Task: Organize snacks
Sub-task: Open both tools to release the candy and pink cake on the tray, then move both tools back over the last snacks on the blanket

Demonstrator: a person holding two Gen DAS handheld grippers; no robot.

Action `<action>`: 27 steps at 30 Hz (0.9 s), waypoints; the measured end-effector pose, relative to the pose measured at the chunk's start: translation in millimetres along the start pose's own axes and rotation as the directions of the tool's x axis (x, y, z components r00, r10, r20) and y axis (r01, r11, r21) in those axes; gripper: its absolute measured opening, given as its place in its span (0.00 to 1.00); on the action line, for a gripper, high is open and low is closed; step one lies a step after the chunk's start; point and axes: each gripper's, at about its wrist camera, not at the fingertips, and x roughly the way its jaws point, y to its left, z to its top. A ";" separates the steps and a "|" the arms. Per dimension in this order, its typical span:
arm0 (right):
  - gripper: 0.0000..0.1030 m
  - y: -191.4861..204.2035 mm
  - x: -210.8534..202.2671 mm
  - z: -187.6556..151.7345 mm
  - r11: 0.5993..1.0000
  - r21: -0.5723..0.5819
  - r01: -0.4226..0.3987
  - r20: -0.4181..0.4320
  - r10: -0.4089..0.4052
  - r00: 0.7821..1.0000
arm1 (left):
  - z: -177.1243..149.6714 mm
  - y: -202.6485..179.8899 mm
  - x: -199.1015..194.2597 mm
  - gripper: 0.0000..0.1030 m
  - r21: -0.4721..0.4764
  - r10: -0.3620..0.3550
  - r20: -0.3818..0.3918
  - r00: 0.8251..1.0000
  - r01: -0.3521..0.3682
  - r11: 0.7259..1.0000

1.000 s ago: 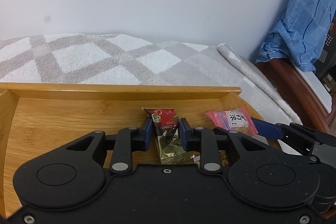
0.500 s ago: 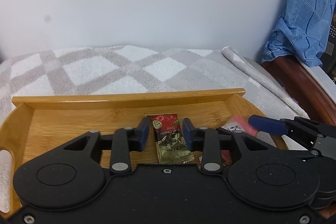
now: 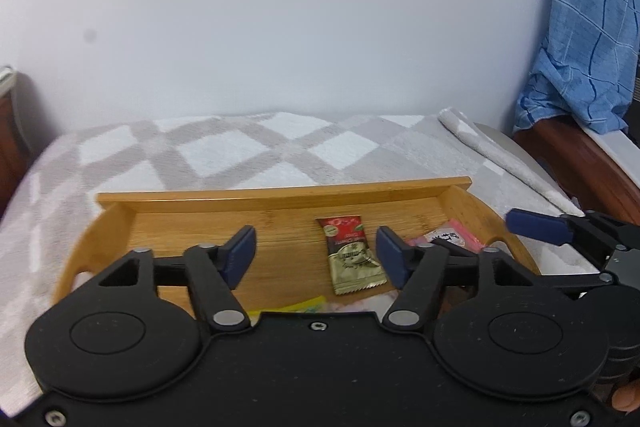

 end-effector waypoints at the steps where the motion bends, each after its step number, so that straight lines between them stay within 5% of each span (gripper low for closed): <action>1: 0.86 0.2 -4.9 -0.6 1.000 0.000 -0.004 0.006 0.004 1.000 | -1.5 0.0 -6.0 0.75 -0.001 0.007 0.008 1.000 -0.007 1.000; 6: 0.88 3.2 -34.3 -5.7 1.000 0.005 -0.022 0.036 0.022 0.999 | -11.4 -1.9 -38.0 0.84 -0.009 0.007 0.034 0.999 -0.006 1.000; 27: 1.00 46.0 -123.2 -55.4 0.997 -0.047 -0.056 0.163 0.063 0.985 | -69.8 12.8 -142.0 0.88 -0.007 0.040 0.057 0.998 -0.040 0.999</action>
